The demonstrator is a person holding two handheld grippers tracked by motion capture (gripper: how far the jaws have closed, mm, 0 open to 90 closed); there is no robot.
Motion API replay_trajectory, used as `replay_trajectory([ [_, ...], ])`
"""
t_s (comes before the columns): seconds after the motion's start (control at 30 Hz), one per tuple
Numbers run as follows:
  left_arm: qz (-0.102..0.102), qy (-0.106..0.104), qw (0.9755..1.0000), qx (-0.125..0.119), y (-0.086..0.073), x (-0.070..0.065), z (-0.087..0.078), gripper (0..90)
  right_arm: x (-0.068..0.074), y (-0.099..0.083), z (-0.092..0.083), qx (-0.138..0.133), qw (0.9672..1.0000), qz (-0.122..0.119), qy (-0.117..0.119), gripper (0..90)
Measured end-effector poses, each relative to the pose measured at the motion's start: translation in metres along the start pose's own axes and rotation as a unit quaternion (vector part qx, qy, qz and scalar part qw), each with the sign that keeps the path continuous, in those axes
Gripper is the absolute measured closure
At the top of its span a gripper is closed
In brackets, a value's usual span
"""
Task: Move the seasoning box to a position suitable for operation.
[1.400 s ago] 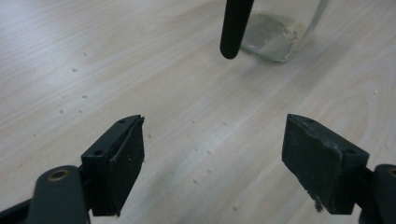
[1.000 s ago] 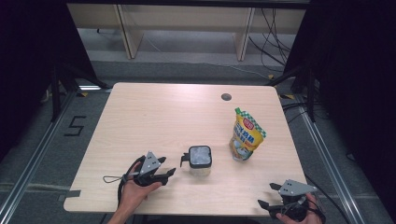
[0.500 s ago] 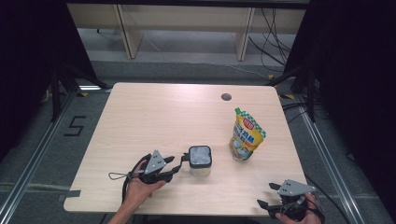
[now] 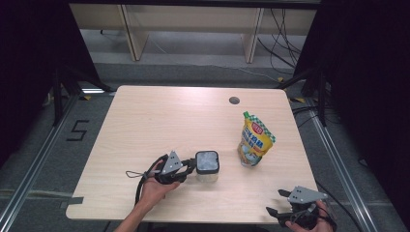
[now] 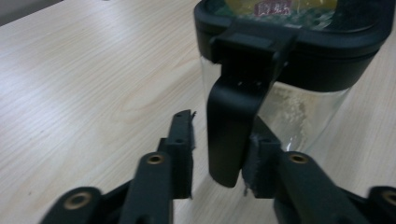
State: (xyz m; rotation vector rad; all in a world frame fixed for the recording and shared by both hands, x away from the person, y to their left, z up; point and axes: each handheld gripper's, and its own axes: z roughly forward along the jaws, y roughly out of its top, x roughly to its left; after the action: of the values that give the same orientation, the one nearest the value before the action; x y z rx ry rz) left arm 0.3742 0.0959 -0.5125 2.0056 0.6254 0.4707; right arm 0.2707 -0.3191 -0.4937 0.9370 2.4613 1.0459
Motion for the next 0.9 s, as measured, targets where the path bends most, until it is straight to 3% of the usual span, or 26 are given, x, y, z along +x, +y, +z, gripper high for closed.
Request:
replay_trajectory([
  [0.1, -0.008, -0.005, 0.9999, -0.007, -0.001, -0.001, -0.001, 74.6, -0.001, 0.0, 0.0, 0.0, 1.0, -0.001, 0.0, 24.7],
  [0.2, 0.013, -0.01, 0.9998, 0.008, -0.001, 0.001, -0.005, 74.8, 0.0, 0.0, -0.001, -0.001, 1.0, 0.005, -0.002, 24.8],
  [0.27, 0.011, -0.016, 0.9998, 0.007, -0.002, -0.001, -0.005, 74.8, 0.0, 0.0, -0.002, -0.001, 1.0, 0.006, -0.003, 24.8],
  [0.33, 0.007, -0.031, 0.9995, 0.005, -0.003, -0.005, -0.006, 74.8, 0.001, 0.0, -0.002, -0.004, 1.0, 0.007, -0.003, 24.8],
  [0.47, 0.011, -0.039, 0.9991, 0.013, -0.002, -0.018, -0.011, 74.8, 0.001, -0.001, -0.004, 0.0, 0.9999, 0.013, -0.003, 24.8],
  [0.53, 0.011, -0.05, 0.9986, 0.011, -0.003, -0.023, -0.013, 74.8, -0.001, -0.001, -0.003, -0.005, 1.0, 0.004, -0.003, 24.9],
  [0.7, 0.01, -0.06, 0.998, 0.017, -0.004, -0.028, -0.018, 74.7, -0.001, -0.001, -0.004, -0.006, 1.0, 0.003, -0.005, 25.1],
  [0.9, 0.003, -0.054, 0.9984, 0.016, -0.005, -0.031, -0.019, 74.6, -0.001, -0.001, -0.003, -0.006, 1.0, 0.0, -0.002, 25.1],
])
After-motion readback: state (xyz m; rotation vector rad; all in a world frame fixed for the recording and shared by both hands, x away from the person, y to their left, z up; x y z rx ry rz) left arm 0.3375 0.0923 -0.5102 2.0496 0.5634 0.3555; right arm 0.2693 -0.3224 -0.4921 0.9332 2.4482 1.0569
